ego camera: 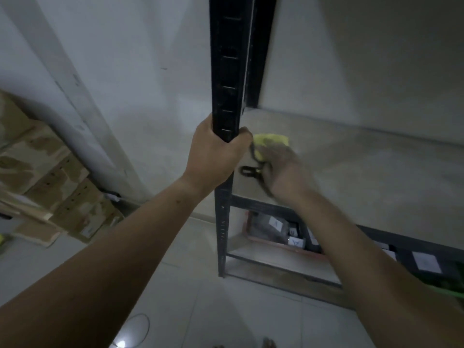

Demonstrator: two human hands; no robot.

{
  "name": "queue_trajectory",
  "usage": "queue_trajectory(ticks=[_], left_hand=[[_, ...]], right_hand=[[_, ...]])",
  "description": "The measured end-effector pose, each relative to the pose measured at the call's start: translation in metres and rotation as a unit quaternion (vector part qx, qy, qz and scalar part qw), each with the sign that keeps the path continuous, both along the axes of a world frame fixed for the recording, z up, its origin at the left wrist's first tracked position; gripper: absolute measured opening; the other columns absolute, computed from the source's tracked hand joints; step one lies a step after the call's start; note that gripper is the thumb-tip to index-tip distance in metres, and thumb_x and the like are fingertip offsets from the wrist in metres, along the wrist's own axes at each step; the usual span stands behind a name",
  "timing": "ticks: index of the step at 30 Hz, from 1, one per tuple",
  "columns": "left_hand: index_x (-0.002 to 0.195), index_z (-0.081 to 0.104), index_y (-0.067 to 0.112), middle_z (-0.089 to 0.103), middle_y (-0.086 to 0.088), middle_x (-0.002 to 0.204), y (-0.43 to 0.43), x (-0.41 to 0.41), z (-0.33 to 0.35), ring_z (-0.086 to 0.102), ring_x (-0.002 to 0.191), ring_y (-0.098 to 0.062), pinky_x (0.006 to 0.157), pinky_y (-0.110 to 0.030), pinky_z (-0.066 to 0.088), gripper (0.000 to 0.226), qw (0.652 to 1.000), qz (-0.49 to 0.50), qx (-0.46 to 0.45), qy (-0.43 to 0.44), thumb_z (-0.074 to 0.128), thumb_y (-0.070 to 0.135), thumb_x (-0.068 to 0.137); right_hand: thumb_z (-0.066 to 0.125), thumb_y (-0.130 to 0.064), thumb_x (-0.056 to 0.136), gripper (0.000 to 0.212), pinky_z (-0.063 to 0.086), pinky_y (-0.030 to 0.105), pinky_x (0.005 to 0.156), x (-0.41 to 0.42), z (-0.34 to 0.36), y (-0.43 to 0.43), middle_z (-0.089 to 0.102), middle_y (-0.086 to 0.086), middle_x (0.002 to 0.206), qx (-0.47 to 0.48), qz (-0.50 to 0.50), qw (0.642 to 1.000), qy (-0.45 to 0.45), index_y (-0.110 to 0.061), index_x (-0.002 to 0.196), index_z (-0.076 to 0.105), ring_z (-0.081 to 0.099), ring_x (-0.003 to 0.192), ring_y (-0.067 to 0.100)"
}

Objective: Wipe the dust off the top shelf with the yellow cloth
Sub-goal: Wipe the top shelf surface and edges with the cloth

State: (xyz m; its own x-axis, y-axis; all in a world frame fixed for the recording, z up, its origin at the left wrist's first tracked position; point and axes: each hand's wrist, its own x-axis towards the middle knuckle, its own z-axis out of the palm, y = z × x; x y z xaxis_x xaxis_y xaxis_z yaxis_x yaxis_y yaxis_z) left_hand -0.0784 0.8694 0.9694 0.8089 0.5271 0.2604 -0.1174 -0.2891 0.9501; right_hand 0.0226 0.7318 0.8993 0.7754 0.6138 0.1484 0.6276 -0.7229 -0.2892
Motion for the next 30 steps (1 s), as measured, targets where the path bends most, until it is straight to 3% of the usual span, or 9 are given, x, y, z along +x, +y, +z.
queue_trajectory(ticks=[4, 8, 10, 12, 17, 21, 25, 28, 30], left_hand=[[0.111, 0.065, -0.004, 0.048, -0.014, 0.078, 0.001, 0.001, -0.001, 0.048, 0.063, -0.018, 0.058, -0.027, 0.044, 0.041, 1.0, -0.004, 0.006, -0.007, 0.058, 0.022, 0.08], [0.1, 0.059, -0.01, 0.053, -0.023, 0.084, 0.001, 0.0, -0.001, 0.047, 0.06, -0.019, 0.056, -0.029, 0.043, 0.036, 1.0, -0.014, -0.001, -0.003, 0.059, 0.02, 0.081], [0.103, 0.061, -0.006, 0.054, -0.018, 0.082, 0.001, 0.0, -0.001, 0.047, 0.055, -0.011, 0.053, -0.021, 0.043, 0.03, 1.0, -0.02, -0.003, -0.001, 0.06, 0.017, 0.084], [0.119, 0.067, 0.007, 0.049, -0.011, 0.075, 0.001, 0.0, -0.001, 0.046, 0.054, -0.006, 0.054, -0.016, 0.043, 0.029, 1.0, -0.017, 0.003, -0.002, 0.061, 0.01, 0.09], [0.133, 0.063, 0.01, 0.047, 0.002, 0.066, 0.0, 0.001, -0.002, 0.046, 0.051, -0.001, 0.054, -0.014, 0.043, 0.039, 1.0, -0.014, 0.01, -0.007, 0.058, 0.004, 0.095], [0.126, 0.064, 0.008, 0.045, 0.003, 0.064, -0.001, 0.0, -0.001, 0.046, 0.05, -0.002, 0.053, -0.016, 0.042, 0.032, 1.0, -0.009, 0.004, -0.004, 0.059, 0.004, 0.094], [0.118, 0.065, 0.0, 0.044, -0.004, 0.068, 0.0, -0.001, 0.0, 0.043, 0.052, -0.005, 0.051, -0.017, 0.04, 0.033, 1.0, -0.013, 0.001, -0.008, 0.059, 0.01, 0.087], [0.121, 0.067, 0.01, 0.046, -0.003, 0.072, 0.001, -0.002, 0.003, 0.045, 0.055, -0.005, 0.054, -0.015, 0.042, 0.033, 1.0, -0.018, 0.006, -0.006, 0.061, 0.01, 0.088], [0.124, 0.066, 0.015, 0.046, 0.002, 0.07, 0.001, -0.002, 0.002, 0.047, 0.055, -0.002, 0.056, -0.014, 0.043, 0.033, 1.0, -0.018, 0.01, -0.004, 0.06, 0.006, 0.092]], right_hand=[[0.048, -0.004, 0.087, 0.053, 0.016, 0.025, 0.117, -0.058, 0.002, 0.0, 0.044, 0.003, 0.148, 0.047, 0.084, 0.994, 0.049, -0.02, 0.138, 0.05, 0.032, 0.14, 0.02], [0.046, 0.002, 0.087, 0.053, 0.033, 0.004, 0.095, -0.078, 0.025, -0.051, 0.047, -0.009, 0.143, 0.121, 0.107, 0.971, 0.174, -0.026, 0.131, 0.057, 0.053, 0.122, 0.012], [0.044, -0.008, 0.088, 0.052, 0.043, 0.009, 0.079, -0.058, 0.037, -0.086, 0.049, -0.015, 0.139, 0.148, 0.031, 0.98, 0.132, -0.035, 0.13, 0.057, 0.062, 0.097, 0.018], [0.039, -0.024, 0.085, 0.053, 0.051, 0.028, 0.082, -0.024, 0.043, -0.125, 0.05, -0.01, 0.141, 0.151, -0.064, 0.986, 0.042, -0.044, 0.133, 0.05, 0.063, 0.092, 0.023], [0.041, -0.028, 0.09, 0.054, 0.034, 0.044, 0.111, 0.032, 0.01, -0.158, 0.033, 0.004, 0.154, 0.027, -0.202, 0.978, 0.053, -0.022, 0.143, 0.042, 0.039, 0.135, 0.03], [0.037, -0.028, 0.085, 0.055, 0.032, 0.041, 0.112, -0.012, -0.005, -0.095, 0.041, 0.003, 0.15, 0.001, -0.152, 0.988, 0.013, -0.023, 0.138, 0.048, 0.04, 0.134, 0.028], [0.048, -0.006, 0.086, 0.05, 0.034, 0.031, 0.112, -0.094, -0.001, -0.028, 0.047, -0.005, 0.144, 0.079, 0.047, 0.994, 0.061, -0.024, 0.133, 0.055, 0.042, 0.134, 0.013], [0.045, -0.002, 0.091, 0.051, 0.046, 0.005, 0.072, -0.107, 0.034, -0.038, 0.06, -0.017, 0.12, 0.212, 0.003, 0.947, 0.242, -0.033, 0.128, 0.058, 0.062, 0.09, -0.002], [0.045, -0.009, 0.095, 0.047, 0.041, 0.007, 0.045, -0.081, 0.056, -0.059, 0.067, -0.008, 0.087, 0.284, -0.111, 0.916, 0.261, -0.045, 0.123, 0.056, 0.06, 0.058, 0.004]])
